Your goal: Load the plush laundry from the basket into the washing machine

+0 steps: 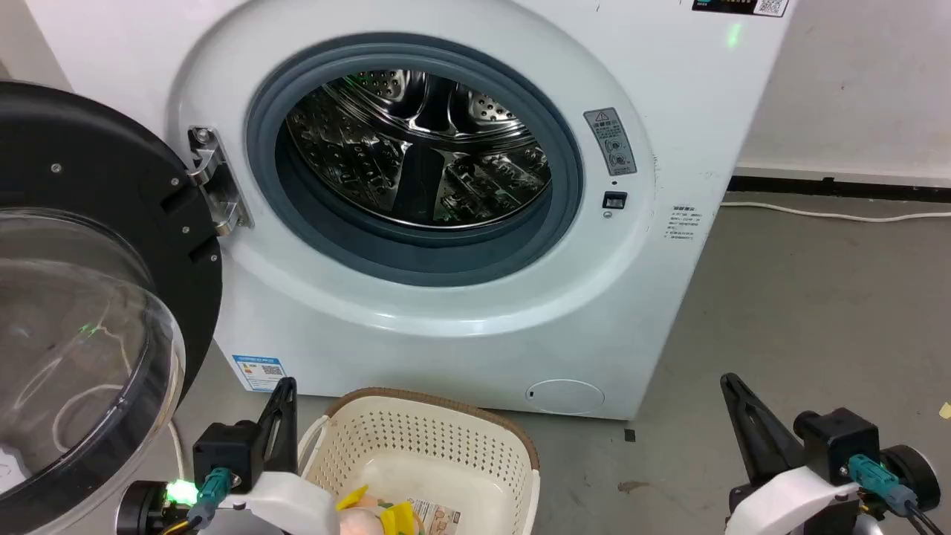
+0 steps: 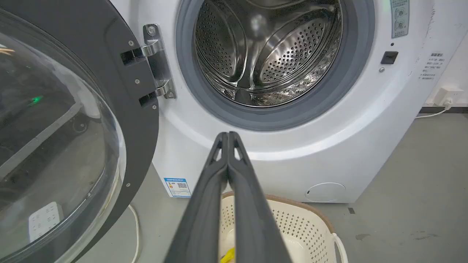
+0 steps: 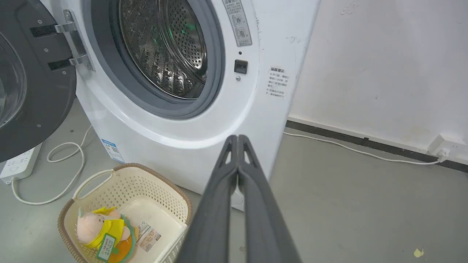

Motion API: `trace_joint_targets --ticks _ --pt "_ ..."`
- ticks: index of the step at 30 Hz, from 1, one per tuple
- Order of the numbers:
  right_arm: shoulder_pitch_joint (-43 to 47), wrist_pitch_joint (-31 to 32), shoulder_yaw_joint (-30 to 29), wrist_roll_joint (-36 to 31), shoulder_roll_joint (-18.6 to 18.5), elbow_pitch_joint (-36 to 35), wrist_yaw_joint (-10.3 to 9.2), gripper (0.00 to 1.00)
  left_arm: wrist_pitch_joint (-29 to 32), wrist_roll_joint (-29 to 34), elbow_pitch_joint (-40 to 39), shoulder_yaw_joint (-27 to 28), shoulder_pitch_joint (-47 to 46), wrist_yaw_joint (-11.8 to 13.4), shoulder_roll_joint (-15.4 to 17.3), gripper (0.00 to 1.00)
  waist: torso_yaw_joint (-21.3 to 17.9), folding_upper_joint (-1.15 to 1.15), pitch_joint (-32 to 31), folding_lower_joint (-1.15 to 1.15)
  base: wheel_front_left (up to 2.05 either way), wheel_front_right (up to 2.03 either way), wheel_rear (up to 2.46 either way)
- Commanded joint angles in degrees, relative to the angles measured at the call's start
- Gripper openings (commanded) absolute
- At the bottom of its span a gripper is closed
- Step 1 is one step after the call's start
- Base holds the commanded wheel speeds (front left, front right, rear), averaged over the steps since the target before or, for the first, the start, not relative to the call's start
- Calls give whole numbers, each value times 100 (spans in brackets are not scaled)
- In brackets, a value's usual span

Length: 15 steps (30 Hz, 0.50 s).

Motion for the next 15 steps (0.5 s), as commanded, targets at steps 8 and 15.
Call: trace_joint_targets --ticks 8,15 --pt "-68 4 -7 -29 5 -20 2 0 2 15 -23 2 -85 16 3 0 0 0 0 0 0 0 0" --pt "-68 4 -7 -29 5 -20 2 0 2 15 -23 2 -85 16 3 0 0 0 0 0 0 0 0"
